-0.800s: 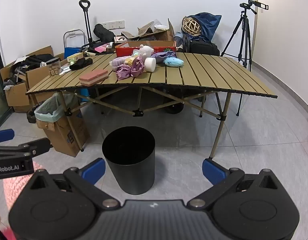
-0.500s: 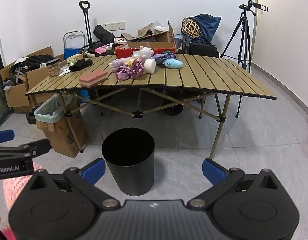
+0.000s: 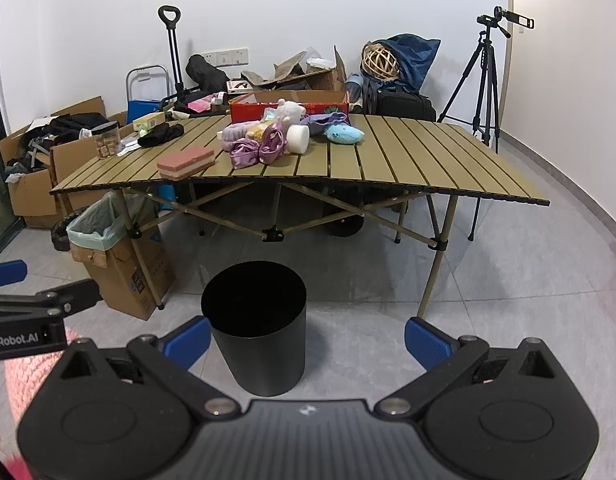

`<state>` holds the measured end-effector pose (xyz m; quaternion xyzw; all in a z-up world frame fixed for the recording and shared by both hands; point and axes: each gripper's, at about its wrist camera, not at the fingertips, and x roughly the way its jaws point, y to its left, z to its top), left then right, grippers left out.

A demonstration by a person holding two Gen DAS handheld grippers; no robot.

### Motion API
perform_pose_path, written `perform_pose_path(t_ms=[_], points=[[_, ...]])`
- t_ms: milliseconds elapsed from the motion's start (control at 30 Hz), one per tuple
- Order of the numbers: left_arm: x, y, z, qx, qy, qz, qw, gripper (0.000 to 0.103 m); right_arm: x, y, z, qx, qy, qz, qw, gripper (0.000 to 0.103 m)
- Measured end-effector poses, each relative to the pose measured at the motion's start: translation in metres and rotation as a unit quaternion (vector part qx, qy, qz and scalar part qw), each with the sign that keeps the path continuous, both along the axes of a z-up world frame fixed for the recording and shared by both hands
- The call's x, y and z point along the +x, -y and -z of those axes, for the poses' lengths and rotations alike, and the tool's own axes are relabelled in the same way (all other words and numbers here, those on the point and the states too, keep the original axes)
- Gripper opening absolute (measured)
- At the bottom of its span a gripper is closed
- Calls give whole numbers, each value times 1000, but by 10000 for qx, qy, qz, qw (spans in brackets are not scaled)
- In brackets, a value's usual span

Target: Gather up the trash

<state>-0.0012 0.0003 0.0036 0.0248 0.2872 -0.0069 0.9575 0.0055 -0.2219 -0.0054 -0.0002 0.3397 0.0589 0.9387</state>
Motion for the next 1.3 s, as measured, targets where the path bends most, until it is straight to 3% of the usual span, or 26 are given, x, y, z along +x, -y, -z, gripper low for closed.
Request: perform_pose_path(t_ms=[1300], points=[[-1, -1, -3, -23, 22, -4, 10000, 103, -2, 0, 2, -34, 51, -3, 10000, 103]])
